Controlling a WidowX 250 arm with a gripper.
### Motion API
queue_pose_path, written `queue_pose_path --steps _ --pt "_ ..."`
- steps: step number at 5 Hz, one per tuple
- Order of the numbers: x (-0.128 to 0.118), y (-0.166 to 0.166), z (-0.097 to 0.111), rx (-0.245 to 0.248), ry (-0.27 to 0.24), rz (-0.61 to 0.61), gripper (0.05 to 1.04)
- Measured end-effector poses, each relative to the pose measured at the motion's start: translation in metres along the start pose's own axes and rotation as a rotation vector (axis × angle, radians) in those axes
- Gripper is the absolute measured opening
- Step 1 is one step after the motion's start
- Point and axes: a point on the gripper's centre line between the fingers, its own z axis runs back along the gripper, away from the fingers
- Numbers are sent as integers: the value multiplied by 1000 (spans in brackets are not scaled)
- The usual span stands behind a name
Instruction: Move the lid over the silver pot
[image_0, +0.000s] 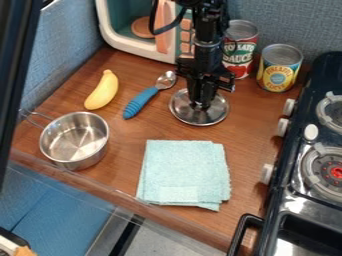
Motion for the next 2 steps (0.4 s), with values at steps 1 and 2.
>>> queue_pose_path --steps 1,2 --pt "-9 6 50 -7 -111 42 279" --pt "-45 36 59 -27 -106 139 279"
